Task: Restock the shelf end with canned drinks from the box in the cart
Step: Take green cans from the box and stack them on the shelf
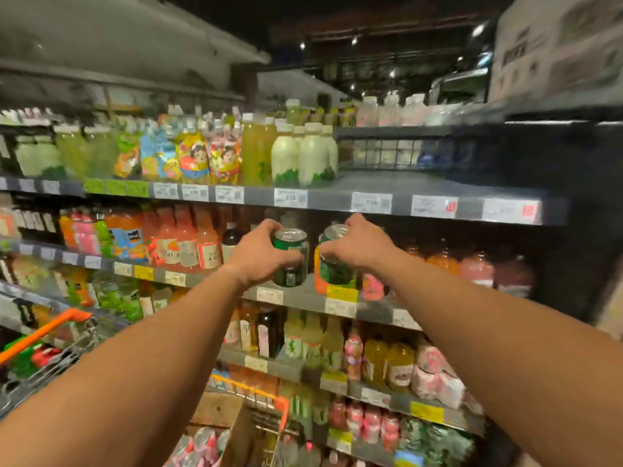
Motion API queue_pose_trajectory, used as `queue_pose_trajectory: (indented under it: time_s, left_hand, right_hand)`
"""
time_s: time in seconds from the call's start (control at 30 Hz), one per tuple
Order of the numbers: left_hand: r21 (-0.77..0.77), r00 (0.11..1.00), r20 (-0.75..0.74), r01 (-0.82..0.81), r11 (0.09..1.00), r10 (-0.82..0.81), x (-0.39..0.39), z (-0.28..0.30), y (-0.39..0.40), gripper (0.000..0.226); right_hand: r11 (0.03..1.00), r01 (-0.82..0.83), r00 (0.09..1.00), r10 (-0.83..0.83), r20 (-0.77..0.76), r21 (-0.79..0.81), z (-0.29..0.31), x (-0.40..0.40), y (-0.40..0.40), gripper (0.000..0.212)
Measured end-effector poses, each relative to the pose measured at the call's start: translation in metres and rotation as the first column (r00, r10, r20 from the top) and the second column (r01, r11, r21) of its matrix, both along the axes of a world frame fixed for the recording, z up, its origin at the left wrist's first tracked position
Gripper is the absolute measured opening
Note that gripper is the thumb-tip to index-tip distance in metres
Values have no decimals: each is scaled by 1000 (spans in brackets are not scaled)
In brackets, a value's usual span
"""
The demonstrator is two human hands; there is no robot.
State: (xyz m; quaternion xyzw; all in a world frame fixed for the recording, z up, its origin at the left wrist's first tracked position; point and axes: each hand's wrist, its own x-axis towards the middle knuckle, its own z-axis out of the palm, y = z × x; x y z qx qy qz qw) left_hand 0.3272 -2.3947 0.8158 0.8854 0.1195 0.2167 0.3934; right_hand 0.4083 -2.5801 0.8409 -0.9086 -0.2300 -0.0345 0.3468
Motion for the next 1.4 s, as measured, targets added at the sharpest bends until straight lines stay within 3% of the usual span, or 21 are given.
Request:
queue_pose_trajectory:
  time_s: [0.17,0.3,0.47,0.67,0.77,0.87,1.07,1.2,1.4]
  left_hand:
    - [-83,987,121,120,989,-110,29,50,-60,60]
    - [-64,973,186,150,987,-136,49,81,-101,77]
    - [-60,966,234,126,990,-108,79,103,-139,70]
    - [-120,955,230,218,969,-186,135,121,-171,83]
    - [-145,943,242,266,953,-227,166,131,-184,68]
    - [-154,942,219,291,944,-255,199,138,-192,67]
    - [-104,949,143,296,950,-280,277,146,-186,82]
    - [-91,949,91,308,947,-300,330,150,-180,88]
    - [-51,934,-2,357,933,-358,392,151,-188,85]
  right_hand:
    - [992,98,986,-107,127,79,53,-5,-64,86]
    - [975,187,962,-206,179,121,82,-5,-114,76]
    - [918,344,895,-384,226,199,107,8,-166,78]
    - [850,419,837,-498,227,320,126,44,-203,71]
    - [829,470,809,-542,228,302,128,71,-210,67]
    - [807,519,789,-579,206,281,126,101,-212,62]
    - [799,571,782,-599,169,187,131,173,-202,51]
    - [781,595,781,-618,94,189,131,218,-200,33]
    - [745,664,747,-665,-4,68,120,281,-198,27]
